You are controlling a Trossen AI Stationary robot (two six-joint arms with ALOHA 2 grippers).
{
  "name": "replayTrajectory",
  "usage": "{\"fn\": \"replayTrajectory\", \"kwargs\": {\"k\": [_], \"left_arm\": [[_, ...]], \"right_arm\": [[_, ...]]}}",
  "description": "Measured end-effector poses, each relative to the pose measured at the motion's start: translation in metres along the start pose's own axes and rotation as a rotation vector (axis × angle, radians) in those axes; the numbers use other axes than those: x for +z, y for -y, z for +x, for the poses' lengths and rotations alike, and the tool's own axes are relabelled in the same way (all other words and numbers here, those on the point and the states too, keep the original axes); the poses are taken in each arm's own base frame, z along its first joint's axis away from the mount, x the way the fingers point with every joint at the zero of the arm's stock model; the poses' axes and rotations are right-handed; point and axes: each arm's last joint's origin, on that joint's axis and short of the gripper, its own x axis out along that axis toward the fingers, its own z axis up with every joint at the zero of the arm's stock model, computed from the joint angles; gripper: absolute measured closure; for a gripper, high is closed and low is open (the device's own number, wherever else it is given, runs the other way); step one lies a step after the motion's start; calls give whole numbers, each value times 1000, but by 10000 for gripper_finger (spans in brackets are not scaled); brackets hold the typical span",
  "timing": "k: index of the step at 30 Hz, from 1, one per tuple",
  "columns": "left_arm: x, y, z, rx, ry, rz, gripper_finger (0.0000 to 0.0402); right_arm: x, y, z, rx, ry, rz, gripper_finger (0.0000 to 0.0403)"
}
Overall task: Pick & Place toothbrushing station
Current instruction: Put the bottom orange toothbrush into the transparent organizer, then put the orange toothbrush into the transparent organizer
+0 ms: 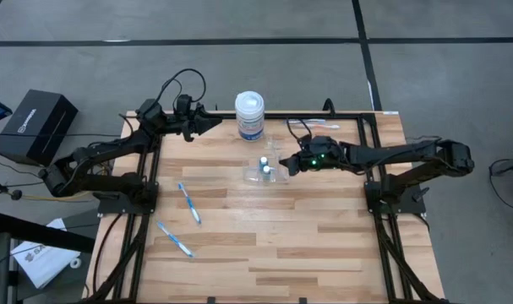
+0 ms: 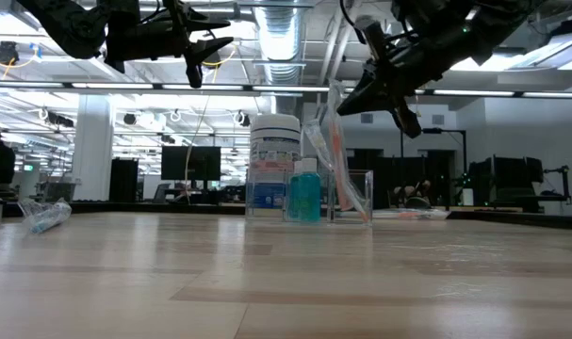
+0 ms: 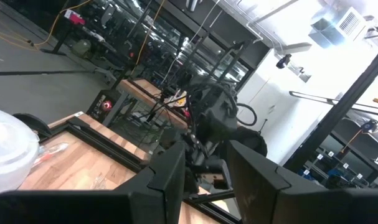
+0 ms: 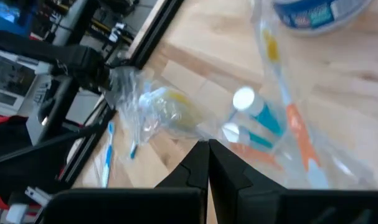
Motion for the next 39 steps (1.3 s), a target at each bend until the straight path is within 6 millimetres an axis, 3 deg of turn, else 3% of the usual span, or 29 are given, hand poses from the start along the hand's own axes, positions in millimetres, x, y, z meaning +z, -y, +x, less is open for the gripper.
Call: {"fn": "replayTrajectory", "kwargs": {"k": [7,24,27,36,39], "left_arm": [[0,0,0,0,0,3,286],[0,0,0,0,0,7,286],[0,0,0,0,0,7,286],[0,0,0,0,0,7,286],[0,0,0,0,0,7,286]], "right_arm": [[-13,2,1,-15,-53,0,403],[-17,5,0,-17,-120,-7,395],[-13,2,1,50,-129,-7,358],[-7,8,1,27,-118,32,175],[-4,6,-1,45,-97,35,146]]}}
